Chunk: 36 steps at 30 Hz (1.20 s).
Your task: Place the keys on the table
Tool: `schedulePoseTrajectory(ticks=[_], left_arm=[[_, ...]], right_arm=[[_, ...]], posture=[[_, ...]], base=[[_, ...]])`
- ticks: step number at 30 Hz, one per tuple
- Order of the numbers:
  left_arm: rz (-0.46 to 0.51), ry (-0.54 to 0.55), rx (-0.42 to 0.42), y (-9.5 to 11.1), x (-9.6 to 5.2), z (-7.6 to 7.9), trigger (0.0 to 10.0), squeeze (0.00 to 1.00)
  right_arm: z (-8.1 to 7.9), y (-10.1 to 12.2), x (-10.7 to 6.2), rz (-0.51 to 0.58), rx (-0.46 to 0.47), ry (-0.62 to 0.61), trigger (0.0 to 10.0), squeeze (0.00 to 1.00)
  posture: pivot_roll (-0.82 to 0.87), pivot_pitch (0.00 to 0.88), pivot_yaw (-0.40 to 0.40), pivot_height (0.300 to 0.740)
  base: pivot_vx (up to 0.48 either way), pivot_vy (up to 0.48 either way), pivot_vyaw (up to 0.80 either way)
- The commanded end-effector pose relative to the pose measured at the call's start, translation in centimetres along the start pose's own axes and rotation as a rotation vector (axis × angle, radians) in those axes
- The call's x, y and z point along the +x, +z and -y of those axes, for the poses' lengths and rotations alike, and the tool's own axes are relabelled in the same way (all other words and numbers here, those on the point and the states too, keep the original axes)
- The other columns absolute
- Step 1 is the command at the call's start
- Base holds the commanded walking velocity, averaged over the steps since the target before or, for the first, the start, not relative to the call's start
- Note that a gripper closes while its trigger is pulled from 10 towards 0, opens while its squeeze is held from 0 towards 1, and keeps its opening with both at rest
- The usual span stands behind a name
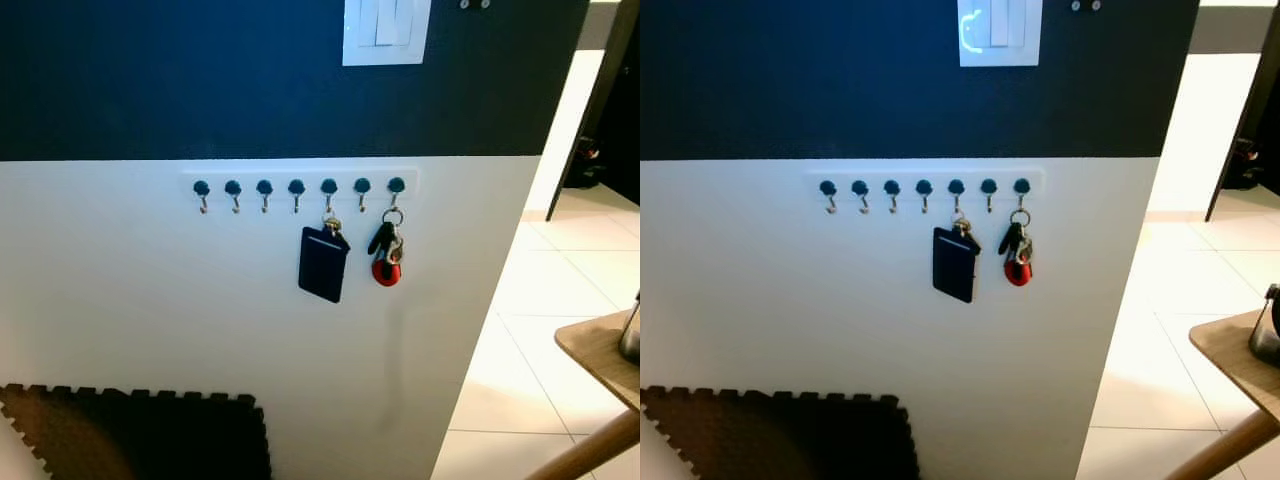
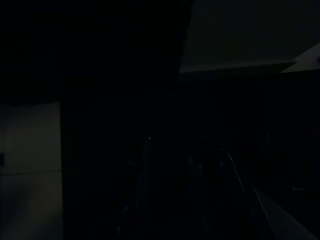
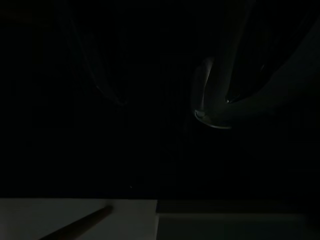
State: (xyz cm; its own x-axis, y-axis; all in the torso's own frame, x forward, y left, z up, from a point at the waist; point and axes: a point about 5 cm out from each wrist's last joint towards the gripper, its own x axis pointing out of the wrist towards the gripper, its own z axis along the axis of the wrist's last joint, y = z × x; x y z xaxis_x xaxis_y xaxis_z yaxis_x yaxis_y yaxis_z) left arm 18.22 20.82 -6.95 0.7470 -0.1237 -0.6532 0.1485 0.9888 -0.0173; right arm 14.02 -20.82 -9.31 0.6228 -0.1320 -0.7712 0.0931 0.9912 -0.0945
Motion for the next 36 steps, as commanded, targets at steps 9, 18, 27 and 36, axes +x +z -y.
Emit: schedulePoseTrajectory(ticks=[9,18,27,36], left_arm=[[0.041,0.002,0.017,0.6,0.0,-0.3,10.0,0.00],[0.220,-0.005,0.031,3.4,0.3,0.0,10.0,0.00],[0.670,-0.202,0.044,9.9,-2.0,2.4,10.0,0.00],[0.819,-0.364,0.031,13.2,-4.7,4.8,10.0,0.00]], right_arm=[[-0.8,-0.7,-0.2,-0.016,-0.002,0.023,10.0,0.00],[-0.8,1.3,0.2,0.088,0.045,0.036,10.0,0.00],[-1.4,10.9,-1.5,0.681,0.538,0.435,10.0,0.00],[-3.0,15.1,-5.1,0.931,0.295,0.579,10.0,0.00]], posture=[[0.04,0.073,0.032,0.740],[0.04,0.084,0.029,0.740],[0.04,0.105,0.030,0.740],[0.03,0.116,0.034,0.740]], base=[[0.000,0.000,0.00],[0.000,0.000,0.00],[0.000,0.000,0.00],[0.000,0.000,0.00]])
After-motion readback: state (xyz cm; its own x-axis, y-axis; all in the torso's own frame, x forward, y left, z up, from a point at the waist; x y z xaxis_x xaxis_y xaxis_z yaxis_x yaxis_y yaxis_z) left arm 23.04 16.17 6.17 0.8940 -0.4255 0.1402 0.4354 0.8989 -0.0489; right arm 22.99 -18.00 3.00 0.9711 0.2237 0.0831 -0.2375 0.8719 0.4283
